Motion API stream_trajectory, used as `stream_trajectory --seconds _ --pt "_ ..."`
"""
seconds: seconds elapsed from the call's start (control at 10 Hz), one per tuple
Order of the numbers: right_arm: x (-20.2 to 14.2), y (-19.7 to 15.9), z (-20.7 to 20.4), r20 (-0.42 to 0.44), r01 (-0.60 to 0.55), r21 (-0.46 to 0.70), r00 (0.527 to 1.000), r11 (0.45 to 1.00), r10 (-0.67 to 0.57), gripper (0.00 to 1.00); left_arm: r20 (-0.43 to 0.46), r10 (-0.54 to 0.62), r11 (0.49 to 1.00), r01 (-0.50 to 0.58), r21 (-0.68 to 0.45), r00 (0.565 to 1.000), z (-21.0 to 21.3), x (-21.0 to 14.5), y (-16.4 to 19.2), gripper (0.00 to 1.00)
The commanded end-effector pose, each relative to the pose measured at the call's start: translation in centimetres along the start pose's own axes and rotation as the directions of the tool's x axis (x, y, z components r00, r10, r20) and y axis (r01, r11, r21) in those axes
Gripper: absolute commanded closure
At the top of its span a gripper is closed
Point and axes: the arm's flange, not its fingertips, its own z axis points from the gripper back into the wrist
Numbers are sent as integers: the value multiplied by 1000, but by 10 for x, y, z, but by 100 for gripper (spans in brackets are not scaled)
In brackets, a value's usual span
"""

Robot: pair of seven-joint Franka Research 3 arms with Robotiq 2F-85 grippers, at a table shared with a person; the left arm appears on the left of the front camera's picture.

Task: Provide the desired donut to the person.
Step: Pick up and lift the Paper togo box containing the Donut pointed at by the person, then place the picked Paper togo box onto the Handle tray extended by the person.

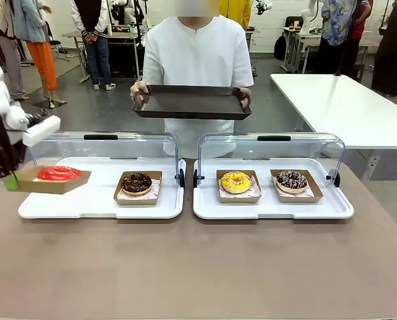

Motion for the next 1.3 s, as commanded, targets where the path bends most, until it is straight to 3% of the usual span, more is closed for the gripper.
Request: stream_trajectory --seconds 0.0,0.5,0.7,0.8,1.2 --pt "1 -1 0 -6 9 -8 1000 1000 -9 0 -49 38 998 -36 55 998 39 10 0 100" --pt "1 -1 0 -6 9 -8 1000 1000 -9 0 26 96 989 -99 113 995 103 3 20 100" --pt "1 -1 0 -6 9 -8 1000 1000 -9 0 29 11 993 -14 116 1000 98 -5 18 100" --pt "1 -1 0 -6 9 -8 1000 1000 -9 0 19 90 989 -91 116 996 101 1 20 100" --pt "1 -1 0 -6 9 -8 1000 1000 -9 0 19 90 989 -91 116 996 101 1 20 100"
